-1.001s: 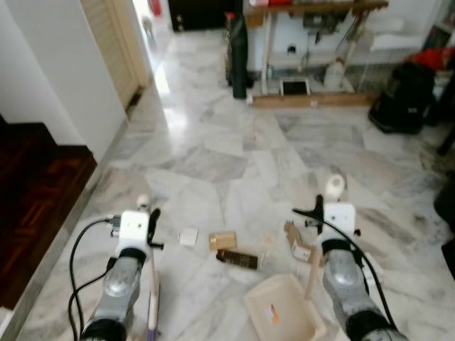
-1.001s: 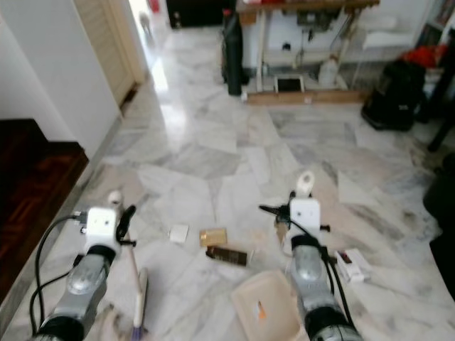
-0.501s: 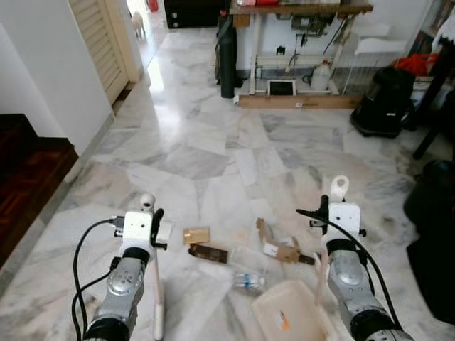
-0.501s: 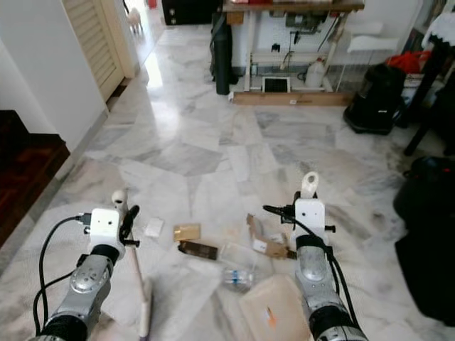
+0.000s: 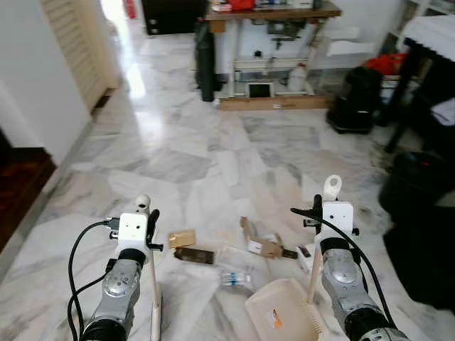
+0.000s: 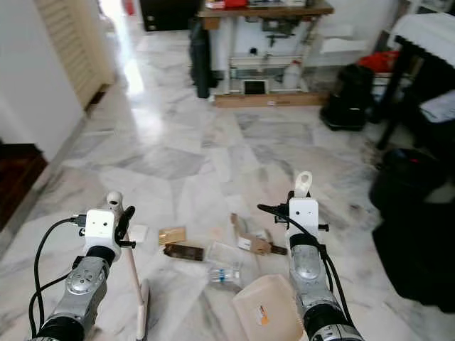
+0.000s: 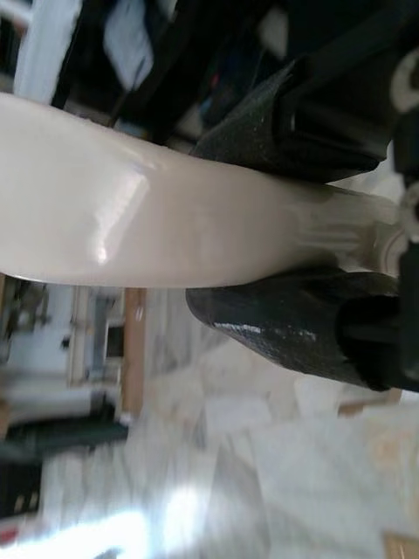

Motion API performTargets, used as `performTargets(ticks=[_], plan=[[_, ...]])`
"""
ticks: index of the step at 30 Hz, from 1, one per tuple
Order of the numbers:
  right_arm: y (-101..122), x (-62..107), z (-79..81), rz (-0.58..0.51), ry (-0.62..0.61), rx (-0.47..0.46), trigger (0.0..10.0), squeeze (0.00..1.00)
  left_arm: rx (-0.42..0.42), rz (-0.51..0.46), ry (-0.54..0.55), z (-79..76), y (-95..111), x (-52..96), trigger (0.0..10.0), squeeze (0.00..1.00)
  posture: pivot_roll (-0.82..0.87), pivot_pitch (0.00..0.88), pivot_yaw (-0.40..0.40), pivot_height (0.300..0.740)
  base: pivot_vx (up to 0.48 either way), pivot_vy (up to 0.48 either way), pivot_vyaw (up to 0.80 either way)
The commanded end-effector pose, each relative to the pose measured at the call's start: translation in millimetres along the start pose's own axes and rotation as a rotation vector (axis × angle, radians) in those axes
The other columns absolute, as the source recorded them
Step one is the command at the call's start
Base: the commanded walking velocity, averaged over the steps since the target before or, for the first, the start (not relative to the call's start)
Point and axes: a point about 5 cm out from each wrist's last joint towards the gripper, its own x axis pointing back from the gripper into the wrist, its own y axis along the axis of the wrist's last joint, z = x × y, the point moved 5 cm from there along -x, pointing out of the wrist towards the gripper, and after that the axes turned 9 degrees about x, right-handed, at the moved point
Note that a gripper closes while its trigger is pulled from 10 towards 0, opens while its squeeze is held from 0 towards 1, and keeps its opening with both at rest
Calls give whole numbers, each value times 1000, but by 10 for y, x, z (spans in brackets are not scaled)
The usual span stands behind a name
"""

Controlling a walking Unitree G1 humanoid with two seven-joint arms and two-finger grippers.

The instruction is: Sweep floor

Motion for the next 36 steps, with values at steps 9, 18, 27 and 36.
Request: performTargets(ticks=[9, 18, 27, 36], plan=[[63, -43, 4, -14, 3, -4, 10000, 0, -15, -46, -1, 14, 122, -45, 10000, 0, 43, 0, 28, 740, 0, 0, -788], [76, -39, -1, -23, -1, -12, 10000, 0, -17, -53, 2, 7, 130, -37, 10000, 0, 46, 0, 28, 740, 0, 0, -613], [72, -31, 10, -23, 1, -2, 10000, 0, -25, -79, -3, -4, 194, -44, 10000, 0, 50, 0, 28, 740, 0, 0, 0], [76, -36, 10, -22, -3, -2, 10000, 0, -30, -152, -8, -31, 385, -89, 10000, 0, 51, 0, 30, 740, 0, 0, 0]])
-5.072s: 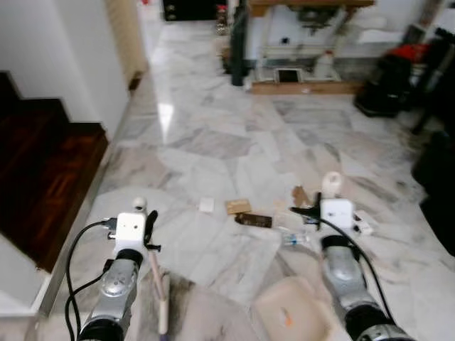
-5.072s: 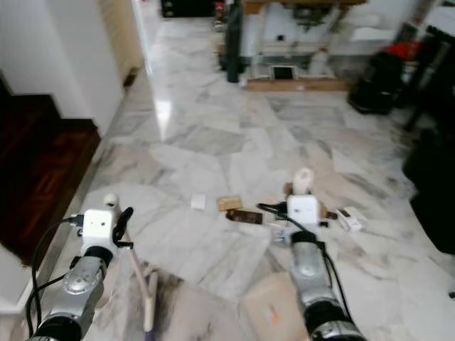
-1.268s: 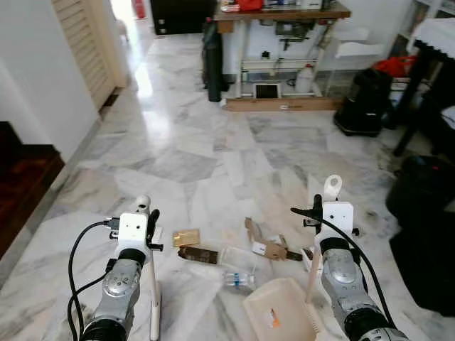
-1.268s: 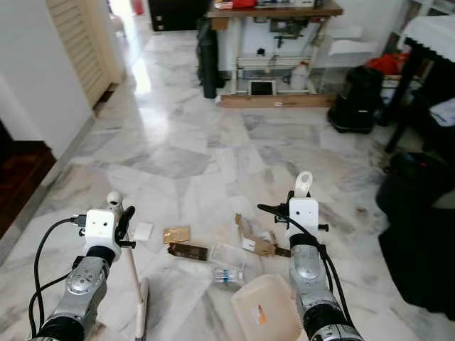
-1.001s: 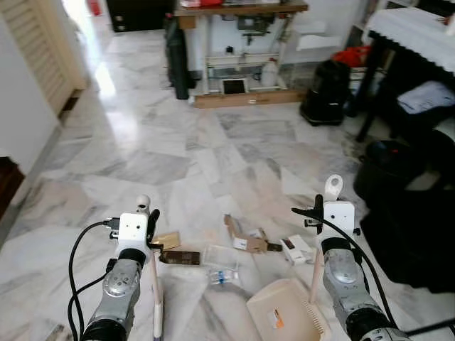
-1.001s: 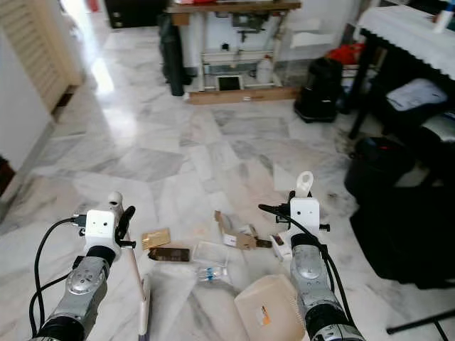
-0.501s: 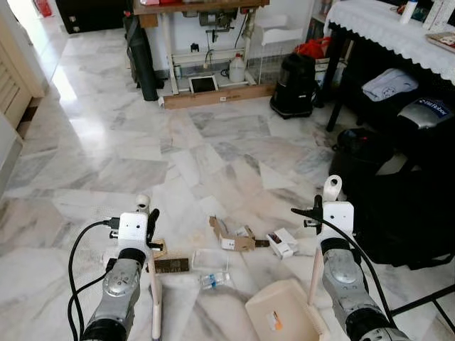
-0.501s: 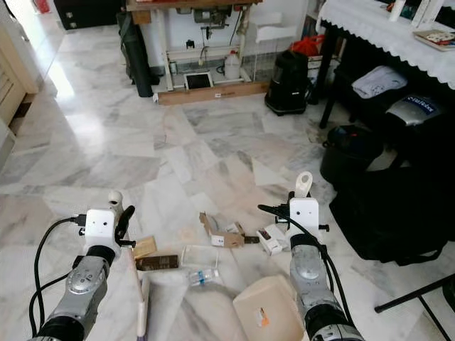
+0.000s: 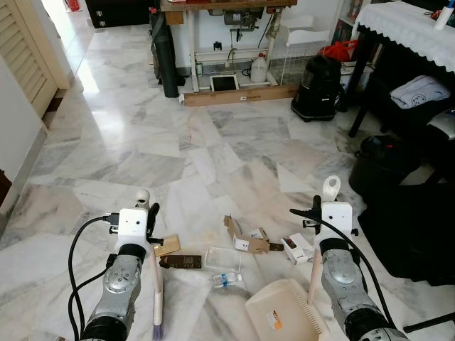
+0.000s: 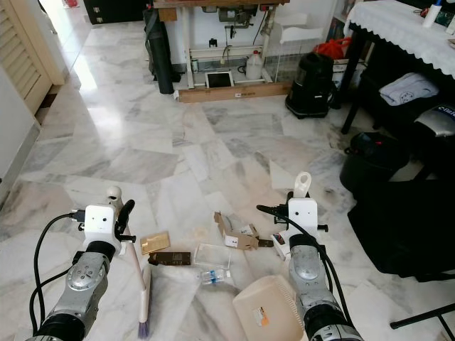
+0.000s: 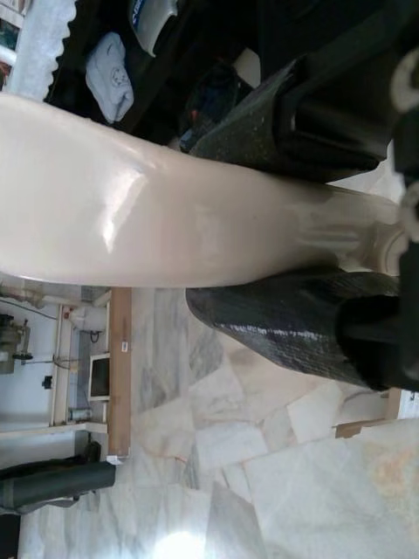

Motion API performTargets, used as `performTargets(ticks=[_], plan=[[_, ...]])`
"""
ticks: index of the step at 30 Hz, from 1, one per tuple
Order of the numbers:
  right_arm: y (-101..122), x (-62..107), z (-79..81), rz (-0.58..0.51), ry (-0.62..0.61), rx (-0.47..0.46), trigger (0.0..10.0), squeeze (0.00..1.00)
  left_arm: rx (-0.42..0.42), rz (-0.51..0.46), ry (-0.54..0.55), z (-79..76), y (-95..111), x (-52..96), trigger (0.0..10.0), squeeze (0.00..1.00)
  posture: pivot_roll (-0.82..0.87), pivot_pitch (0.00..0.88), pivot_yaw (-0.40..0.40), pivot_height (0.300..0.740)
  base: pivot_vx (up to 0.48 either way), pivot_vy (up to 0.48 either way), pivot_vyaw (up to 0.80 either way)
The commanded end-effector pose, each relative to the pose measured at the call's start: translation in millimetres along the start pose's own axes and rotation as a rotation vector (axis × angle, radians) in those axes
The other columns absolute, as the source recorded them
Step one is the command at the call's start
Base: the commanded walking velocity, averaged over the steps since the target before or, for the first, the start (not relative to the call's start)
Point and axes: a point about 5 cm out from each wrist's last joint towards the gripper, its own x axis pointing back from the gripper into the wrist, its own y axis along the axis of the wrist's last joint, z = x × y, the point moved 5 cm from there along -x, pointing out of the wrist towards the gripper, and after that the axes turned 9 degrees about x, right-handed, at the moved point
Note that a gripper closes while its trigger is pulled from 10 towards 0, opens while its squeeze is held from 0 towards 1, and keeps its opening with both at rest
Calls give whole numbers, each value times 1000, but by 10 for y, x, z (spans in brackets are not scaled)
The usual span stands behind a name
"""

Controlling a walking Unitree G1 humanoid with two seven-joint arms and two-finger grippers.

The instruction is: Sweep floor

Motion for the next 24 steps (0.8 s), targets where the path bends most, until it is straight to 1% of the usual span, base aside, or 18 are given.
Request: performTargets(ticks=[1, 3, 4, 6, 8, 10, 15, 18, 20, 24], plan=[[83, -43, -21, -26, -12, -5, 10000, 0, -34, -101, -16, -23, 248, -67, 10000, 0, 50, 0, 31, 740, 0, 0, 0], [83, -43, -22, -26, -14, -5, 10000, 0, -43, -116, -22, -36, 287, -75, 10000, 0, 50, 0, 31, 740, 0, 0, 0], [82, -44, -23, -25, -15, -4, 10000, 0, -54, -142, -36, -74, 362, -99, 10000, 0, 53, 0, 30, 740, 0, 0, 0], [82, -44, -26, -25, -18, -4, 10000, 0, -69, -170, -50, -115, 441, -123, 10000, 0, 53, 0, 30, 740, 0, 0, 0], [83, -45, -24, -25, -18, -4, 10000, 0, -72, -180, -55, -128, 470, -133, 10000, 0, 52, 0, 31, 740, 0, 0, 0], [81, -45, -27, -23, -20, -4, 10000, 0, -81, -209, -73, -179, 555, -155, 10000, 0, 51, 0, 33, 740, 122, 0, 0], [79, -46, -30, -22, -23, -9, 10000, 0, -79, -219, -80, -214, 594, -164, 10000, 0, 50, 0, 34, 740, 251, 0, 0], [44, -47, -46, -1, -31, -23, 10000, 0, -80, -220, -80, -221, 603, -163, 10000, 0, 49, 0, 35, 740, 268, 0, -729], [53, -47, -47, -9, -28, -6, 10000, 0, -79, -220, -81, -225, 602, -160, 10000, 0, 49, 0, 35, 740, 266, 0, -800], [66, -44, -48, -17, -30, -10, 10000, 0, -78, -222, -80, -225, 614, -160, 10000, 0, 51, 0, 34, 740, 268, 0, 0]])
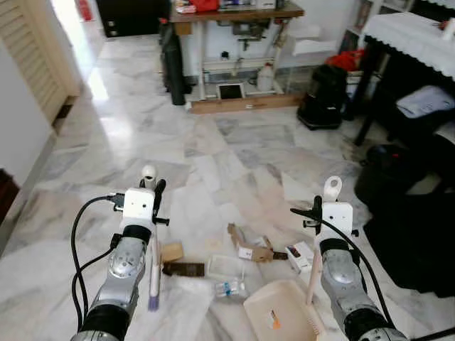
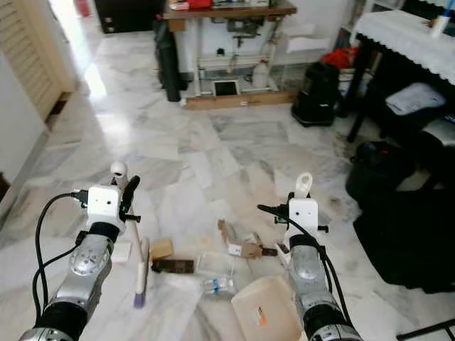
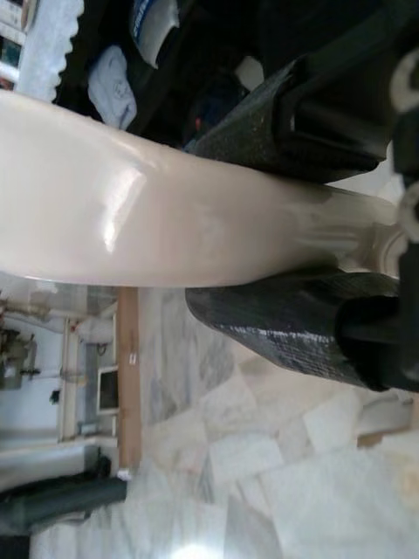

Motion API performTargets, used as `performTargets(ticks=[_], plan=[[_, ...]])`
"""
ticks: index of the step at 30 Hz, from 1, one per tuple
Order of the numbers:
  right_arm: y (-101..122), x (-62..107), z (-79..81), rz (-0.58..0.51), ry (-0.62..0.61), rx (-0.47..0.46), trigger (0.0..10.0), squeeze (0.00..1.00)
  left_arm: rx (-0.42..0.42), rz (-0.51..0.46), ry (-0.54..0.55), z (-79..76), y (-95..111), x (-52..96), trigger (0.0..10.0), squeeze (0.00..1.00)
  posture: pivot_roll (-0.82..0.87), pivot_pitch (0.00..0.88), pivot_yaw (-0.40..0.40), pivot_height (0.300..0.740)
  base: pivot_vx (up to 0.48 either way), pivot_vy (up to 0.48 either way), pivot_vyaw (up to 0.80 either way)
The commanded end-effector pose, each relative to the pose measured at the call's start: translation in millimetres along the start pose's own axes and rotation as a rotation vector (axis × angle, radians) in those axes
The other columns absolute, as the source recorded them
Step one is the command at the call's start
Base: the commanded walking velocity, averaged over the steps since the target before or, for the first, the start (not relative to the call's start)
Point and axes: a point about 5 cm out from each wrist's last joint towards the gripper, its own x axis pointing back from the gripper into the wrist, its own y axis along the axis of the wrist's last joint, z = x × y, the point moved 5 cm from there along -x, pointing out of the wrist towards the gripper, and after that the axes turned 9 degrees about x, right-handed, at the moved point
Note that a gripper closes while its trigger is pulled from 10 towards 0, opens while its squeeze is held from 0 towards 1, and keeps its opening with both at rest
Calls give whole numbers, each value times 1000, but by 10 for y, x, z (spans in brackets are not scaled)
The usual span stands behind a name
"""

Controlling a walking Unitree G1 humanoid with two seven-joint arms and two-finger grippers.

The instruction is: Sweep floor

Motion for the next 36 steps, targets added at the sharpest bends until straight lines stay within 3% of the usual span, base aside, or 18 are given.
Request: performTargets(ticks=[1, 15, 23, 36], plan=[[105, -36, 60, -32, 11, -11, 10000, 0, -32, -33, 4, 60, 89, -21, 10000, 0, 53, 0, 34, 740, 270, 0, 0], [104, -33, 66, -30, 5, -8, 10000, 0, -31, -42, -5, 41, 126, -38, 10000, 0, 52, 0, 36, 740, 269, 0, 0], [82, -28, 50, -19, -7, -7, 10000, 0, -19, -48, -20, 26, 143, -41, 10000, 0, 52, 0, 38, 740, 0, 0, 0], [67, -31, 35, -11, -16, 0, 10000, 0, -4, -41, -48, -29, 143, -51, 10000, 0, 51, 0, 44, 740, 0, 0, -738]])
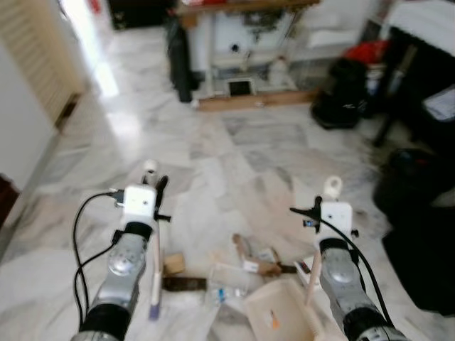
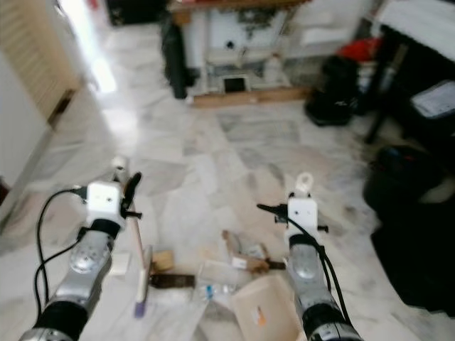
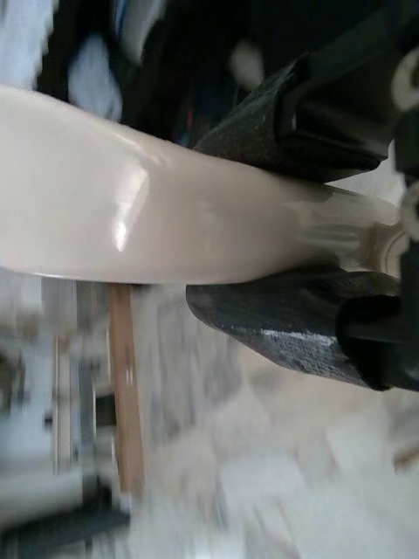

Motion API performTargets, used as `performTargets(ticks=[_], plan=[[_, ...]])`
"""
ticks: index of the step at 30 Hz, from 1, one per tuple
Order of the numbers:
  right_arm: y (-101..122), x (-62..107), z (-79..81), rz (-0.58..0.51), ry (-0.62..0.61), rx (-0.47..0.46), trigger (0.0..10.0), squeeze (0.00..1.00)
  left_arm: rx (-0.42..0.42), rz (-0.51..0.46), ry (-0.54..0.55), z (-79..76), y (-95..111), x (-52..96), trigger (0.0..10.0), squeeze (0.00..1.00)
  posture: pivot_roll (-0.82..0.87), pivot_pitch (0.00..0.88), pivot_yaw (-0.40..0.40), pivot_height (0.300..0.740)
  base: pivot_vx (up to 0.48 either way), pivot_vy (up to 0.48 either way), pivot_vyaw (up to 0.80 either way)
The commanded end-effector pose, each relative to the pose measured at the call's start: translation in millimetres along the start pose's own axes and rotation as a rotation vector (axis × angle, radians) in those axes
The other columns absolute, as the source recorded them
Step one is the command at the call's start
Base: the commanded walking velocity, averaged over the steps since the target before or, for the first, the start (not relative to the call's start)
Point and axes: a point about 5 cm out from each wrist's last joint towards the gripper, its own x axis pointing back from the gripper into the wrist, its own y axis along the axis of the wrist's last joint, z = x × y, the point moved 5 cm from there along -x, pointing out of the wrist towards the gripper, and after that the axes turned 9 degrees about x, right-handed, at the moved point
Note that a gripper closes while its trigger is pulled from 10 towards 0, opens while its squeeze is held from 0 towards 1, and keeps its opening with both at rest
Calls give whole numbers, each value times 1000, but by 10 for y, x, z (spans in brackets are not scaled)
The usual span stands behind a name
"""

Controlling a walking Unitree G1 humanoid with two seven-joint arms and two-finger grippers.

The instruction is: Sweep floor

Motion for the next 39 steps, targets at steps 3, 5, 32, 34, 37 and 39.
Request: performTargets(ticks=[3, 5, 32, 34, 37, 39], plan=[[76, -31, -20, -32, -5, 14, 10000, 0, 0, -32, -12, 9, 93, -36, 10000, 0, 54, 0, 43, 740, 0, 0, 0], [74, -28, -17, -32, -5, 15, 10000, 0, 3, -22, -19, -4, 75, -31, 10000, 0, 53, 0, 44, 740, 0, 0, 0], [45, -13, -7, -20, -6, 20, 10000, 0, 5, 25, -20, 10, -22, 10, 10000, 0, 58, 0, 43, 740, 0, 0, 0], [45, -13, -7, -20, -6, 20, 10000, 0, 5, 25, -20, 10, -22, 10, 10000, 0, 58, 0, 43, 740, 0, 0, 0], [45, -13, -7, -20, -6, 20, 10000, 0, 5, 25, -20, 10, -22, 10, 10000, 0, 58, 0, 43, 740, 0, 0, 0], [45, -13, -7, -20, -6, 20, 10000, 0, 5, 25, -20, 10, -22, 10, 10000, 0, 58, 0, 43, 740, 0, 0, 0]])
